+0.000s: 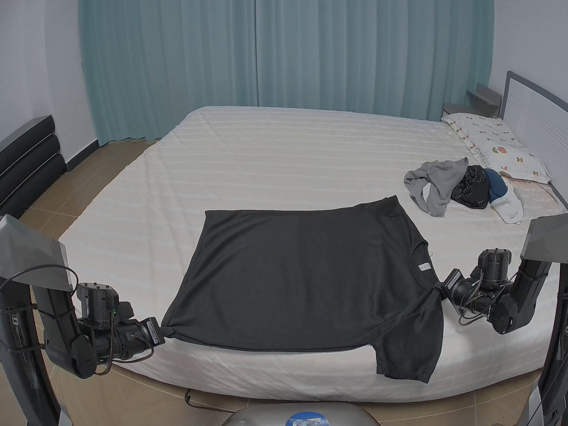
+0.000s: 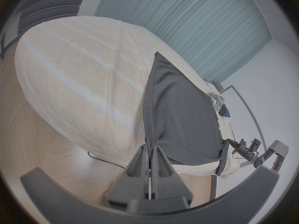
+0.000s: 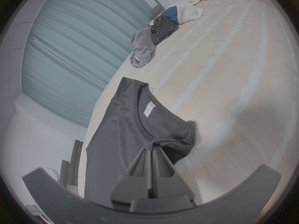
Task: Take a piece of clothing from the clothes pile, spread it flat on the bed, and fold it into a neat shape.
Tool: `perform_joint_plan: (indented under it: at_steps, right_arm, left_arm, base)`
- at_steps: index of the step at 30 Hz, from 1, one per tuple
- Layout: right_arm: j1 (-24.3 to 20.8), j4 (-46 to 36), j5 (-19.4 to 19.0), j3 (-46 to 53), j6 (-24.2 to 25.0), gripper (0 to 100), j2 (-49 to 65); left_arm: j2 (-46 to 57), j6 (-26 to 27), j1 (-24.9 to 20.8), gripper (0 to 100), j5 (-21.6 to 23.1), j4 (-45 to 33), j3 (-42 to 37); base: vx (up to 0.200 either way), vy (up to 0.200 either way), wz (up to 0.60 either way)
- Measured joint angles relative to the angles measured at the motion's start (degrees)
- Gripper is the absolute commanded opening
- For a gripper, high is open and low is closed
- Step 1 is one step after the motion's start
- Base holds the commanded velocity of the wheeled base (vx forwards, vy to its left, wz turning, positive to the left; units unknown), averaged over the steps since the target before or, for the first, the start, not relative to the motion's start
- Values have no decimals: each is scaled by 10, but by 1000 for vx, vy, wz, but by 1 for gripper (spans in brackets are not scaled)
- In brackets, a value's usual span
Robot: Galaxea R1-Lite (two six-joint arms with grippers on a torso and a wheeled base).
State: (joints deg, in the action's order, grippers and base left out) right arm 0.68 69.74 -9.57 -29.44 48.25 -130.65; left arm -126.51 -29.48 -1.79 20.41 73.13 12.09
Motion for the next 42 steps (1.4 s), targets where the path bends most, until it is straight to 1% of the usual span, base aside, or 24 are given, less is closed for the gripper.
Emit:
perform_joint_plan:
  at_steps: [5,6,10,13,16,22,28,29,34,39,42]
  right_arm:
    - [0,-24,0,-39,-3,0,-3]
    - [0,-27,0,-43,-3,100,-6]
    - [0,-23,-1,-48,-3,100,-17]
    - [9,-20,-2,-44,-1,100,-17]
    - [20,-20,-14,-26,0,100,-5]
    - [33,-18,-75,56,-9,100,39]
    - [38,-3,-139,148,-72,100,65]
    - [37,4,-144,157,-78,100,65]
    - [33,55,-149,184,-84,100,47]
    - [24,135,-149,201,-84,100,13]
    - [15,166,-149,211,-83,100,-7]
  left_arm:
    - [-1,-3,-2,0,0,0,1]
    - [-2,-3,-2,0,0,0,1]
    - [-4,-4,-2,0,0,0,1]
    - [-4,-4,-2,0,1,0,1]
    - [-5,-4,-2,0,1,0,1]
    - [-6,-5,0,0,1,0,2]
    - [-7,-5,0,0,1,0,2]
    - [-7,-5,0,0,1,0,2]
    - [-7,-5,1,0,1,0,3]
    - [-8,-5,2,0,1,0,5]
    - [-9,-5,2,0,1,0,5]
  base:
    - [0,0,0]
    - [0,0,0]
    - [0,0,0]
    - [0,0,0]
    - [0,0,0]
    - [0,0,0]
    - [0,0,0]
    - [0,0,0]
    - [0,0,0]
    - [0,0,0]
    - [0,0,0]
